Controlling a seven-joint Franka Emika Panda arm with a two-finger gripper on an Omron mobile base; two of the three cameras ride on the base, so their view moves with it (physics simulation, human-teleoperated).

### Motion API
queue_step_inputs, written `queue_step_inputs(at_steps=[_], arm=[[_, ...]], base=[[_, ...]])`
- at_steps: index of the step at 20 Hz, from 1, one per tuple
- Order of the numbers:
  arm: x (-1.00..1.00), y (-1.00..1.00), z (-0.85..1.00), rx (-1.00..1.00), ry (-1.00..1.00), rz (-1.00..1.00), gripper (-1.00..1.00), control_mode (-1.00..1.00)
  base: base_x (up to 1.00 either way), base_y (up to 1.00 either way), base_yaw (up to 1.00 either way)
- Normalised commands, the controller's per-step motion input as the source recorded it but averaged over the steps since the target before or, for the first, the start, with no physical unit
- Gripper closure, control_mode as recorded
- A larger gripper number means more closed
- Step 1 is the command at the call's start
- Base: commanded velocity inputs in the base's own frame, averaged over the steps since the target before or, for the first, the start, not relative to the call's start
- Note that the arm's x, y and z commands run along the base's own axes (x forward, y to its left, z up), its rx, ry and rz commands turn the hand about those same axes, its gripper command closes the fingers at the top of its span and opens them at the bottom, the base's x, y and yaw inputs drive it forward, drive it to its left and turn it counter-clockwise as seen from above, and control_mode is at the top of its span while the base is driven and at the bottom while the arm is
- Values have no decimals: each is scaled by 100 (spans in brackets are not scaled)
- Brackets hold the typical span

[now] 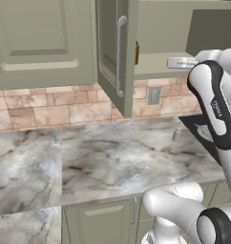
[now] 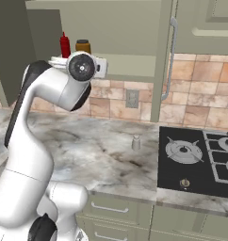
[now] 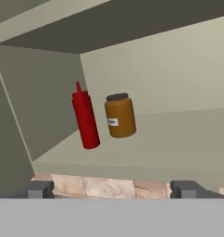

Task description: Collect the turmeric, ketchup, and shaker from the cabinet and place them next to the stove.

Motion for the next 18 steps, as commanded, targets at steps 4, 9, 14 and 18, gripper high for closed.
queue_step_inputs(at_steps=[4,9,14,18], arm=[[1,1,0,0,-7,19,-100,-100],[2,5,0,0,-4,3,-100,-100],[17,25,0,-5,0,0,-100,-100],[18,28,0,-9,4,0,-100,-100]], base=[[0,0,0],[0,0,0],[0,0,0],[0,0,0]])
